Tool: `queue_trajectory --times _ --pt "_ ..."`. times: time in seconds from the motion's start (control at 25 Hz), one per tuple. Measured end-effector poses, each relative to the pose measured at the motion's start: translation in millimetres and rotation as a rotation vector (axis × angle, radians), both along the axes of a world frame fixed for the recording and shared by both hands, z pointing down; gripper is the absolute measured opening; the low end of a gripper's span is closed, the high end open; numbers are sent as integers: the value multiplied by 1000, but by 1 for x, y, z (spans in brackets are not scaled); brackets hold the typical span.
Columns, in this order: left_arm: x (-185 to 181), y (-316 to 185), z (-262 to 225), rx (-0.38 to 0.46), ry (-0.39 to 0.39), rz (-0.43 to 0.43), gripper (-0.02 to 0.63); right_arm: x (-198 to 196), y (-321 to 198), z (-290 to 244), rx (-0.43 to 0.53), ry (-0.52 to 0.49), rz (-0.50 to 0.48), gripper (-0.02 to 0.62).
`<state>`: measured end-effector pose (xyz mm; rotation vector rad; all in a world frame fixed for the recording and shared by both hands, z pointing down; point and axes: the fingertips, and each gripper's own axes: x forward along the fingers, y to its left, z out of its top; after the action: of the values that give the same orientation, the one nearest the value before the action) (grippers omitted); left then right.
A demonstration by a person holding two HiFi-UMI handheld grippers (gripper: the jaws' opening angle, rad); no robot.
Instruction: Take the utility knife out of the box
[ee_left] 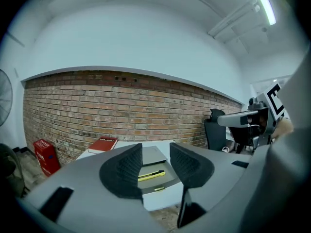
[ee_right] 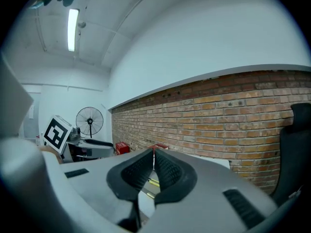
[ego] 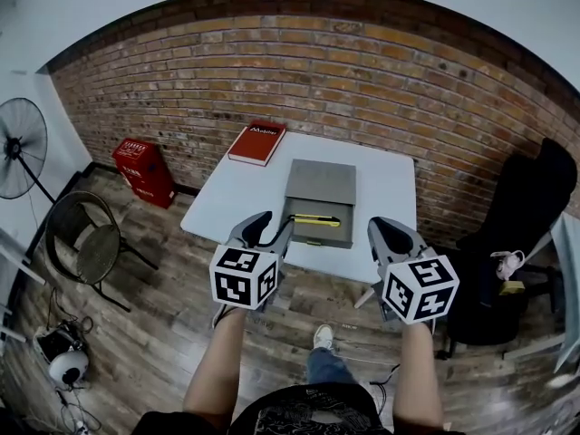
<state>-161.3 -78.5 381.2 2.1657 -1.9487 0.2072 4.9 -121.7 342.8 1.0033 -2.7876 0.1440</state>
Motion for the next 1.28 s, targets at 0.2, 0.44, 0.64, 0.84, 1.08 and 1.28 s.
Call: queue_trajectory --times 0.2,0.44,0.64,0.84,1.08,1.28 --pt "-12 -41 4 -7 -7 1 176 -16 -43 5 -6 -4 -14 21" --pt "-27 -107 7 -18 -8 -17 176 -28 -114 9 -19 -3 -28 21" --pt "-32 -159 5 -23 -26 -16 176 -36 -174 15 -49 -2 -33 21" --pt "-40 -199 4 -28 -38 -19 176 -43 -218 15 -59 -15 -45 21" --pt "-47 -221 8 -46 -52 -10 176 -53 -241 19 -72 -30 -52 21" --pt "-51 -235 13 -52 -56 45 176 -63 -246 22 -68 -17 -25 21"
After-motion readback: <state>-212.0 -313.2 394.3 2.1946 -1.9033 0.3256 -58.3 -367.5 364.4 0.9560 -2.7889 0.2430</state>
